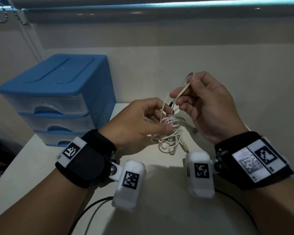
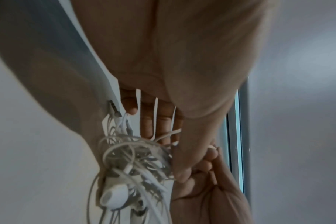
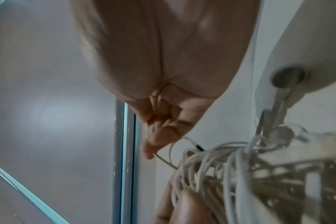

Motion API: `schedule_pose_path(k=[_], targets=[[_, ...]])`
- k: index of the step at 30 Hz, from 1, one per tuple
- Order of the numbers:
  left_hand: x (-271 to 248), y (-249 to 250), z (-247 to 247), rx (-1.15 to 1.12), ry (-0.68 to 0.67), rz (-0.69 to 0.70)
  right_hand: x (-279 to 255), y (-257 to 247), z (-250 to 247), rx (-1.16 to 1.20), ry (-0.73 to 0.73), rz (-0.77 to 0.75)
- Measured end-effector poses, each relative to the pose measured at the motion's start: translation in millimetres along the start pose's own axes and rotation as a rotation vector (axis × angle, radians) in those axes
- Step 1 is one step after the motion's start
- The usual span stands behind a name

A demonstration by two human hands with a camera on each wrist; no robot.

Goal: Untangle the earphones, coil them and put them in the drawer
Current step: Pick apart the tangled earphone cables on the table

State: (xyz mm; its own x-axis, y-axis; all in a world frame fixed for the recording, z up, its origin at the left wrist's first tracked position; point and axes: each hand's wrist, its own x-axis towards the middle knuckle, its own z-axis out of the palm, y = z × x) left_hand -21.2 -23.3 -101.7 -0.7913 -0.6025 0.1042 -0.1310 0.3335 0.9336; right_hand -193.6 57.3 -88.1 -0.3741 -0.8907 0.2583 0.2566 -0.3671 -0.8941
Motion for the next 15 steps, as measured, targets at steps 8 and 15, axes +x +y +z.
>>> schedule_pose_path(k=[8, 15], targets=[[1.2, 0.0, 0.2, -0.105, 0.107, 0.026, 7.6, -7.5, -13.0, 0.417, 0.163, -0.034], [2.1, -0.9, 0.2, -0.282, 0.223, -0.062, 9.2, -2.2, -17.3, -0.107, 0.294, -0.02]])
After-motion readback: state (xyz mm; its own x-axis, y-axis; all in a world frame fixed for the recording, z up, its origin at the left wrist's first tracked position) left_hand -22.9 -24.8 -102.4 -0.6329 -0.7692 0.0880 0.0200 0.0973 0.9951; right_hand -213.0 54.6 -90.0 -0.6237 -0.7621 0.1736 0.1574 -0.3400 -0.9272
